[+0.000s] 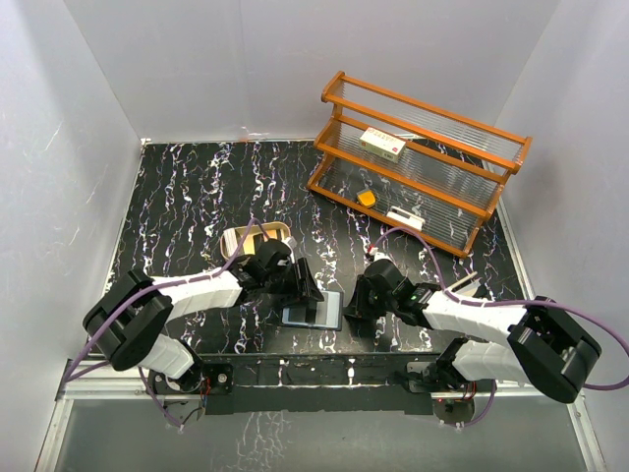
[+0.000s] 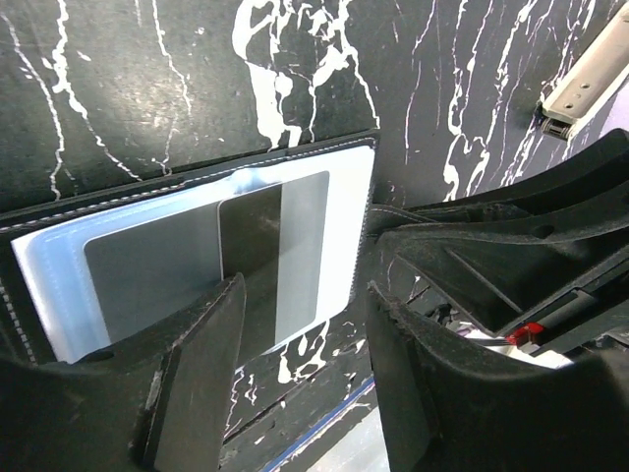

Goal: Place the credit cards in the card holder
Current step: Insert the credit card into the card holder.

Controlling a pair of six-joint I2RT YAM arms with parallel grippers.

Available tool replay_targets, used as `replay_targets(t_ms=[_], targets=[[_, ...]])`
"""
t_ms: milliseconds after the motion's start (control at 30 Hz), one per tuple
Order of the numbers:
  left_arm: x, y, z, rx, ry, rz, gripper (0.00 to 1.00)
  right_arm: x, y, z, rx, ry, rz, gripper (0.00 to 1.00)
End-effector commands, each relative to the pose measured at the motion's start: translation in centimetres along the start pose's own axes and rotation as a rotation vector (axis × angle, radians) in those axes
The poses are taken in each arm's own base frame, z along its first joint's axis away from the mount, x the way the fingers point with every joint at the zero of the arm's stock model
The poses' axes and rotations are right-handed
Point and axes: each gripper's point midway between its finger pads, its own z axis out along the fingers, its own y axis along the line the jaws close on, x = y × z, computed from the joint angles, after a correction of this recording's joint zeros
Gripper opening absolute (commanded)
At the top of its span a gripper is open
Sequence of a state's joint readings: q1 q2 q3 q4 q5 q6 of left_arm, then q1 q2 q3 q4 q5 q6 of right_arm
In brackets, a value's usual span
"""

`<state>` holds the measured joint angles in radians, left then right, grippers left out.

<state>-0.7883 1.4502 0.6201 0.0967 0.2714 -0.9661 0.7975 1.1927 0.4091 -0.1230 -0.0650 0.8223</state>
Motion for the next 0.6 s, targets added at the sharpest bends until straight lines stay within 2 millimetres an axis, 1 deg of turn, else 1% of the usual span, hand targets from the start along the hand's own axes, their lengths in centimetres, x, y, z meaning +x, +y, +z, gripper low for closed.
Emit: replay_targets(t_ms=[0, 133, 267, 400, 500, 567], targets=[[0.4, -1.2, 0.5, 0.048, 0.015, -0.019, 0.49, 1.4, -1.0, 0.4, 0.021, 0.038, -0.001, 0.13], [0.2, -2.5, 0.6, 0.083, 0.011, -0.020, 0.48, 1.4, -0.9, 0.5, 0.016, 0.038, -0.002, 0.12], [0.1, -3.2, 0.5, 0.083, 0.008, -0.010, 0.47, 1.2, -1.1, 0.5, 0.029, 0.032, -0.006, 0.12], [-0.6, -2.7, -0.4, 0.015, -0.022, 0.025, 0.48, 1.0, -1.1, 0.3, 0.036, 0.025, -0.016, 0.12], [-1.5, -1.8, -1.5, -0.071, -0.057, 0.063, 0.52, 0.9, -1.1, 0.3, 0.036, 0.022, -0.018, 0.12], [-1.7, -1.2, -1.9, -0.108, -0.073, 0.077, 0.54, 0.9, -1.1, 0.2, 0.035, 0.022, -0.019, 0.12]])
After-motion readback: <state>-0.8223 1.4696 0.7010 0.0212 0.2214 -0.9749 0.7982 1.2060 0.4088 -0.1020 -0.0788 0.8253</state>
